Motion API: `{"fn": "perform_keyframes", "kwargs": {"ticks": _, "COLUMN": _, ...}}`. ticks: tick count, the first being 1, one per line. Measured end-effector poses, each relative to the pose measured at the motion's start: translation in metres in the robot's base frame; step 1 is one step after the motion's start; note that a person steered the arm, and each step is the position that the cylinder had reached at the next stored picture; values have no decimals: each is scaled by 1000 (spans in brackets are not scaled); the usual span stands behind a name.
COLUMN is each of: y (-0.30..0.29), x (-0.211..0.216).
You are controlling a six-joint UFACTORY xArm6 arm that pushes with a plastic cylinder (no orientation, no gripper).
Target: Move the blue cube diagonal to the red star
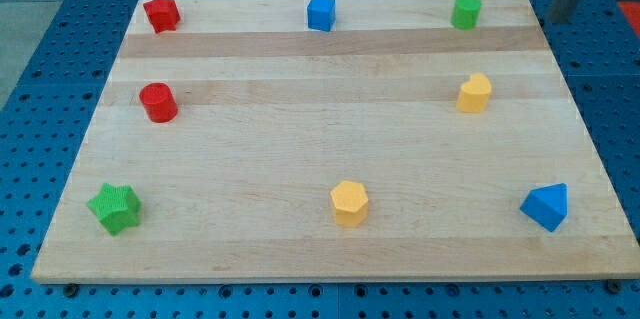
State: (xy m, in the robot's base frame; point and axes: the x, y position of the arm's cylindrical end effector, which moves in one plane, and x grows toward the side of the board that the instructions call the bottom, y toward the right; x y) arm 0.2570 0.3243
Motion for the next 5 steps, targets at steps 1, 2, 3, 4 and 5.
{"fn": "perform_keyframes", "kwargs": {"ticks": 1, "y": -18, "x": -15}}
{"fn": "perform_keyframes", "kwargs": {"ticks": 2, "y": -41, "x": -46}}
{"fn": "perform_keyframes", "kwargs": {"ticks": 3, "y": -82, "x": -66}}
{"fn": "perform_keyframes", "kwargs": {"ticks": 4, "y": -167, "x": -66}}
{"fn": "perform_keyframes", "kwargs": {"ticks": 5, "y": -248, "x": -53}}
